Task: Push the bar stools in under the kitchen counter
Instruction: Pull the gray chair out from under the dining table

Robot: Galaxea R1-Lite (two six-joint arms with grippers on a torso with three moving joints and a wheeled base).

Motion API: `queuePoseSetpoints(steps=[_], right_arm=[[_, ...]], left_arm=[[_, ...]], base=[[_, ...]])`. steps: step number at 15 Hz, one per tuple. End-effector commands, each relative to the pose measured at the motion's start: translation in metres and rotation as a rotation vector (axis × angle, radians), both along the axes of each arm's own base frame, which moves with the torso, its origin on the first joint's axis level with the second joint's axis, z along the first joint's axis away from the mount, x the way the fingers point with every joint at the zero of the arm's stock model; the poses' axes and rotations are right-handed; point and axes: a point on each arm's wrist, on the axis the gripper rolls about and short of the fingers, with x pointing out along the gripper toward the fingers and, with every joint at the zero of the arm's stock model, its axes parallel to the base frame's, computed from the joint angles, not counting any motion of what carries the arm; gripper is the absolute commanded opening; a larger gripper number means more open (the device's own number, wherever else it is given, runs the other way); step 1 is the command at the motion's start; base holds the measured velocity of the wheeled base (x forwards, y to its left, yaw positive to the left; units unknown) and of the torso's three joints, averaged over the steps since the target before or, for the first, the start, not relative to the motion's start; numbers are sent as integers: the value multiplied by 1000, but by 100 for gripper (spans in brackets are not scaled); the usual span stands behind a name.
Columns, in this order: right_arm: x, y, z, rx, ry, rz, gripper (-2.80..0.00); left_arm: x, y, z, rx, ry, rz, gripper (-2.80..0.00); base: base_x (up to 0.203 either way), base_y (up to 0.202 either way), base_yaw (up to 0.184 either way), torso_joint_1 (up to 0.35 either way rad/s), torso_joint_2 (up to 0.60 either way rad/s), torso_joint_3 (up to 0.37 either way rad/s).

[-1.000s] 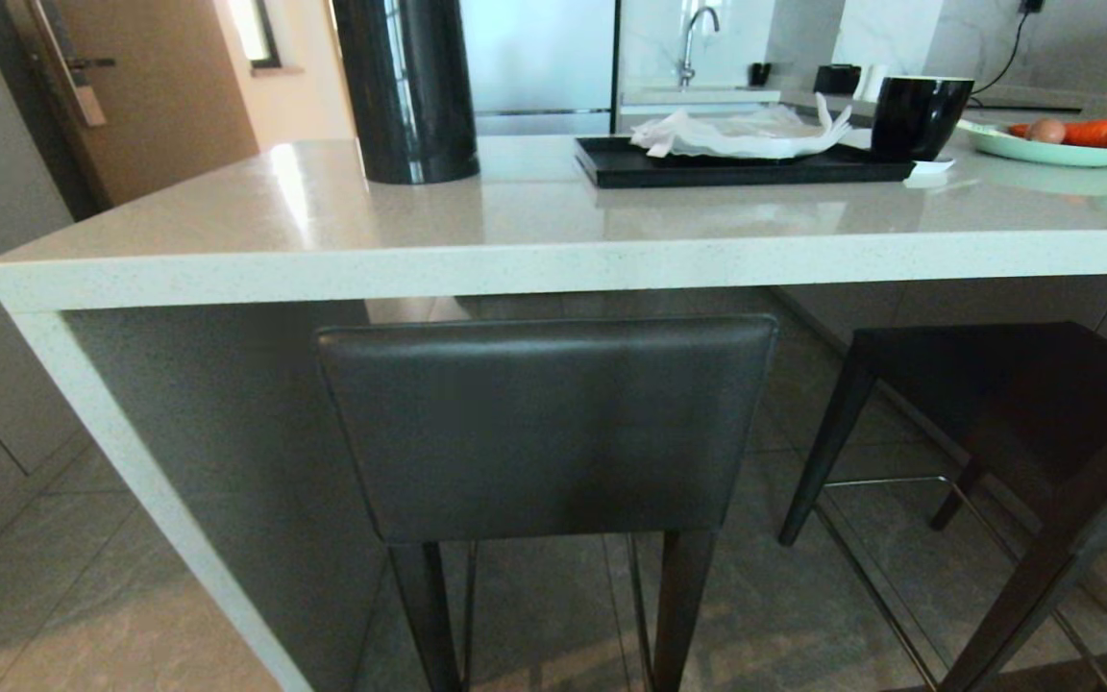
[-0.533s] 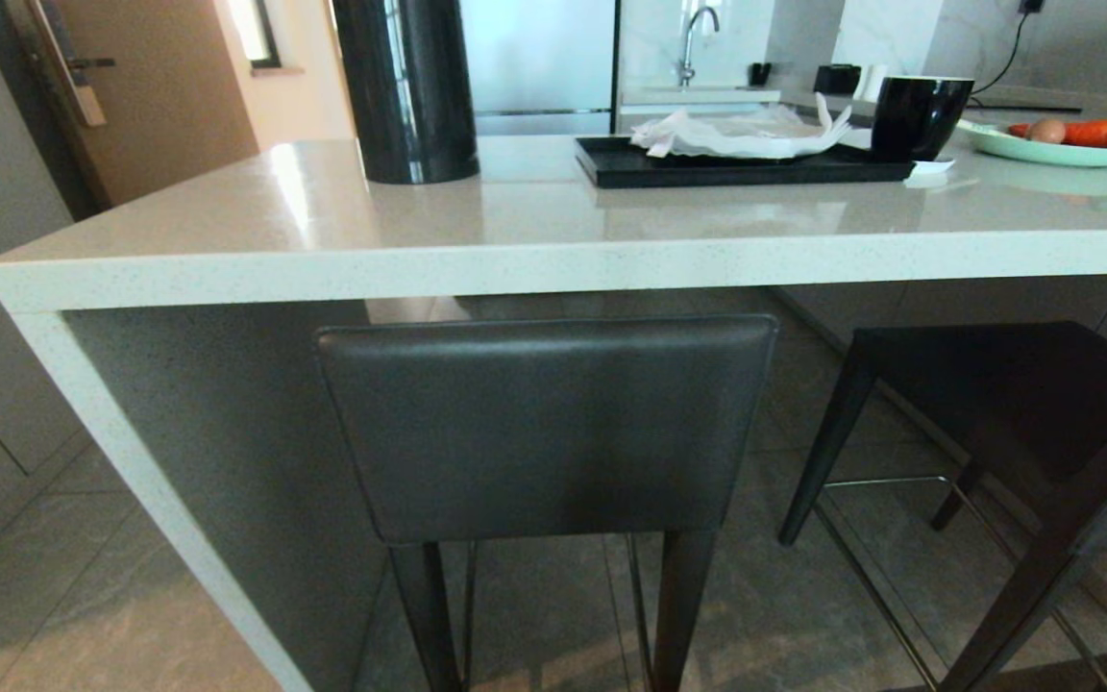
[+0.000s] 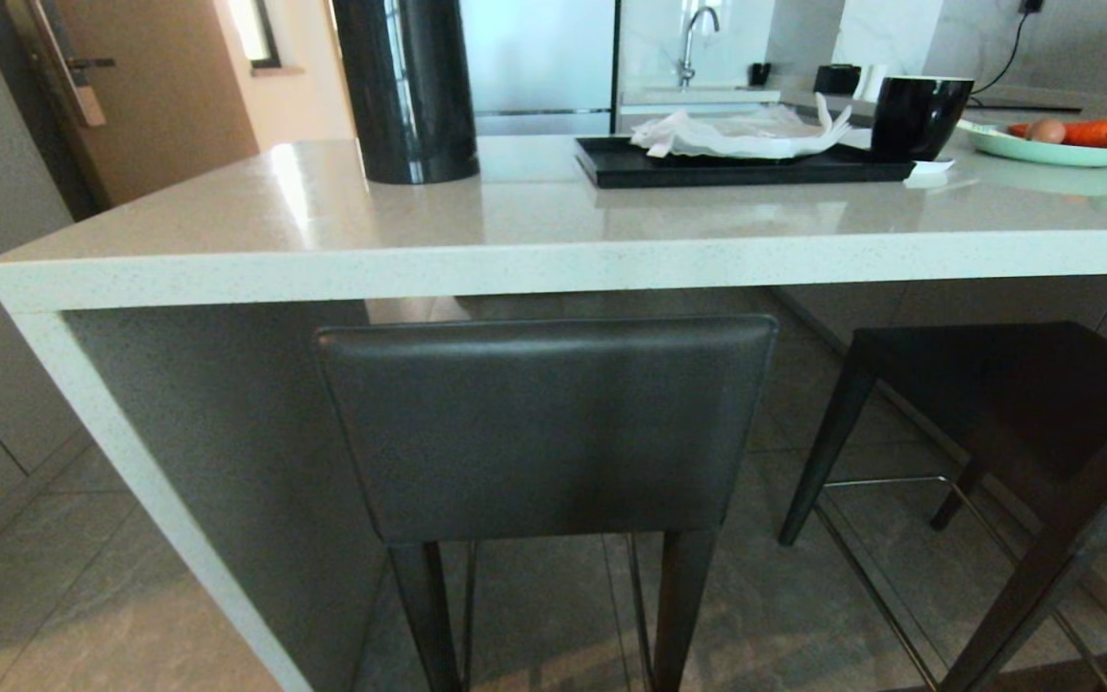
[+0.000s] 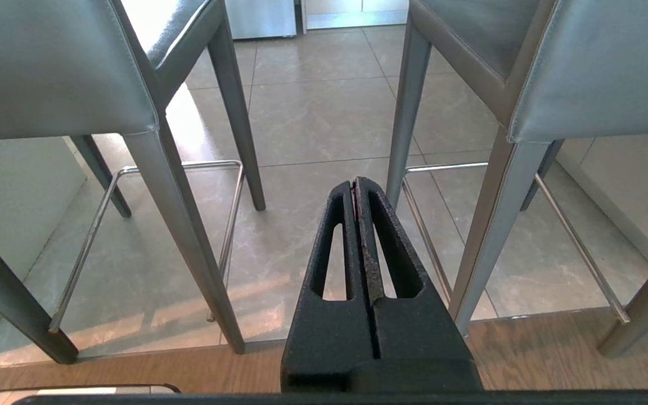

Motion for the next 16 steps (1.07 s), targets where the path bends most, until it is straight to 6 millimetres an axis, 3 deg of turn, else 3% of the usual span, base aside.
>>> queuePoseSetpoints(steps=[1, 7, 12, 16], right_arm=[[0, 0, 0, 0, 0, 0, -280], [0, 0, 0, 0, 0, 0, -280], [0, 0, 0, 0, 0, 0, -280], [0, 0, 0, 0, 0, 0, -280]], left_arm=[[0, 0, 0, 0, -1, 0, -280], [0, 0, 0, -2, -1, 0, -280], [0, 0, 0, -2, 0, 0, -280], [0, 0, 0, -2, -1, 0, -280]], base=[[0, 0, 0, 0, 0, 0], [0, 0, 0, 0, 0, 0], [-1, -158, 0, 2, 2, 1], [0, -18, 1, 1, 1, 1]])
